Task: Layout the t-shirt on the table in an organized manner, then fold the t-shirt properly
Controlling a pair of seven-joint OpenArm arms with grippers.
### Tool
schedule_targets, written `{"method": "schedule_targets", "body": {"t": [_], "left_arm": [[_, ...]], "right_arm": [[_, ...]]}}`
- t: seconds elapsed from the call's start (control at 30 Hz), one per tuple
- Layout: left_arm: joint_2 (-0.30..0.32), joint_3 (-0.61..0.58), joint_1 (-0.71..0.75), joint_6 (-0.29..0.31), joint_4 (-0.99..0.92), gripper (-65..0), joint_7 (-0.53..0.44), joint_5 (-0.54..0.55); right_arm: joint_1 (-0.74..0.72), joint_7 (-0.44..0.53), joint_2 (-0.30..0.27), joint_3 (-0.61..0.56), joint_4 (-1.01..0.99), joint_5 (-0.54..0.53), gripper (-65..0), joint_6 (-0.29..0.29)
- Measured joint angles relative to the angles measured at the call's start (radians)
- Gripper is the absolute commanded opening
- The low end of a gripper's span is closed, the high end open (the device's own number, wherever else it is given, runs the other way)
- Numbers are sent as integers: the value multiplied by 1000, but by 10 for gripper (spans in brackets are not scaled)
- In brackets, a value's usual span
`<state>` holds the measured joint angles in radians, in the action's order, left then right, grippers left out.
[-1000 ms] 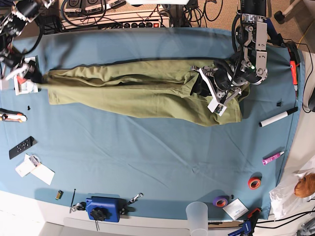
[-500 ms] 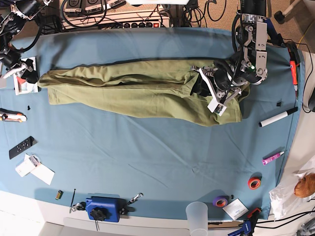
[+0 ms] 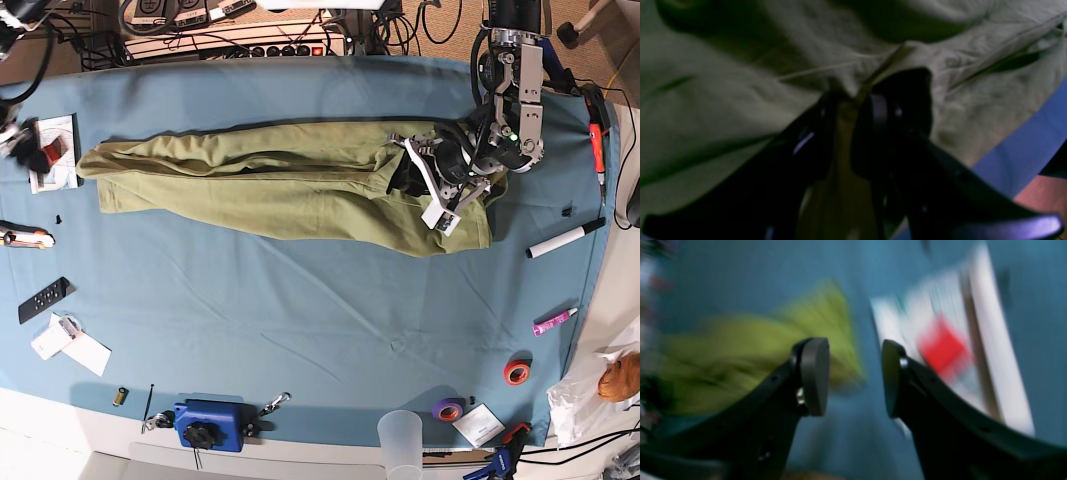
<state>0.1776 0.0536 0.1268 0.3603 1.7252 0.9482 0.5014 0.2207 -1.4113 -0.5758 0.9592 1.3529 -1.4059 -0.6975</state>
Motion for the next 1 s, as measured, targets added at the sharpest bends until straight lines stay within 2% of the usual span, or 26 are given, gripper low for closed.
{"method": "schedule_targets", "body": {"t": [0.07, 0.2, 0.43, 0.57, 0.8, 0.93, 1.0], "left_arm": [[0, 0, 0, 0, 0, -476, 0, 0], [0, 0, 0, 0, 0, -476, -1, 0], [0, -1, 0, 0, 0, -476, 0, 0], [0, -1, 0, 0, 0, -476, 0, 0], [0, -1, 0, 0, 0, -476, 0, 0], [0, -1, 0, 0, 0, -476, 0, 0], [0, -1, 0, 0, 0, -476, 0, 0]], "right_arm": [[-21, 3, -9, -1, 3, -62, -391, -1], [-56, -4, 0, -6, -38, -54, -391, -2], [-185, -2, 0, -7, -364, -6, -391, 1], [-209, 2, -4, -108, -476, -43, -391, 3], [-212, 10, -3, -383, -478, -54, -391, -2], [-212, 18, 9, -396, -476, -56, -391, -3], [-214, 28, 18, -393, -468, -3, -391, -8]]}}
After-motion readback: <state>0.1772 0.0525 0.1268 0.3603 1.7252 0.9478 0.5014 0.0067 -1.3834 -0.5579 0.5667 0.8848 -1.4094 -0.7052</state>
